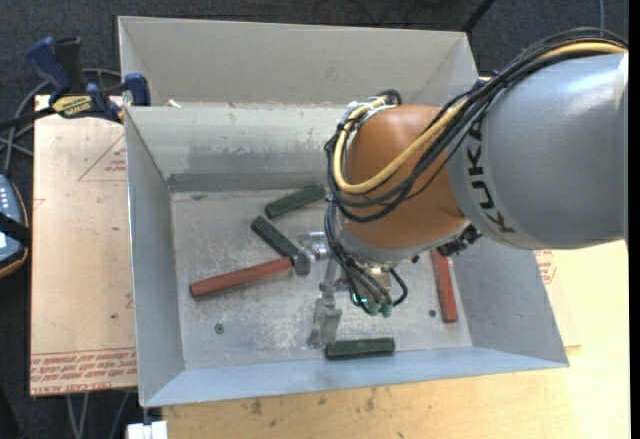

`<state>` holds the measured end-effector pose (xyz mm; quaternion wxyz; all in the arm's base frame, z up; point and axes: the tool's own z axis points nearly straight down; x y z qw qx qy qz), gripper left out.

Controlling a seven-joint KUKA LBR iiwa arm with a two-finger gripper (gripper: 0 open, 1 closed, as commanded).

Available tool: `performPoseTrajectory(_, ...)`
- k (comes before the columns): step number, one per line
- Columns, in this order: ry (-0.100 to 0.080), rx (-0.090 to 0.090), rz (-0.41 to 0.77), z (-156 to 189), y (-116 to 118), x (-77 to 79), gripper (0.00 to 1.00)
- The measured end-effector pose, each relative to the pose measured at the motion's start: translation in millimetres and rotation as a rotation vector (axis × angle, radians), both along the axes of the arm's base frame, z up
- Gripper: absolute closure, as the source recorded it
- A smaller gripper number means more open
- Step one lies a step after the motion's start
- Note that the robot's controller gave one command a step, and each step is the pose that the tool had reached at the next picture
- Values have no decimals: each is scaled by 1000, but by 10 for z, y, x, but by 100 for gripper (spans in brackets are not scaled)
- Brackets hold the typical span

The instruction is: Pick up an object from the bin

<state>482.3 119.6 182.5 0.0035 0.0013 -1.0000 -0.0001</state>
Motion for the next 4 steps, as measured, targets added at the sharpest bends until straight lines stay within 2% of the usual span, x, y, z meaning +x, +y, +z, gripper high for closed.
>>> performPoseTrajectory(1,-6,1,21,-900,242,689,0)
performPoseTrajectory(2,-8,2,76,-1136,495,828,0)
performPoseTrajectory(3,-10,2,73,-1112,485,838,100)
performPoseTrajectory(4,-19,3,103,226,551,1053,100)
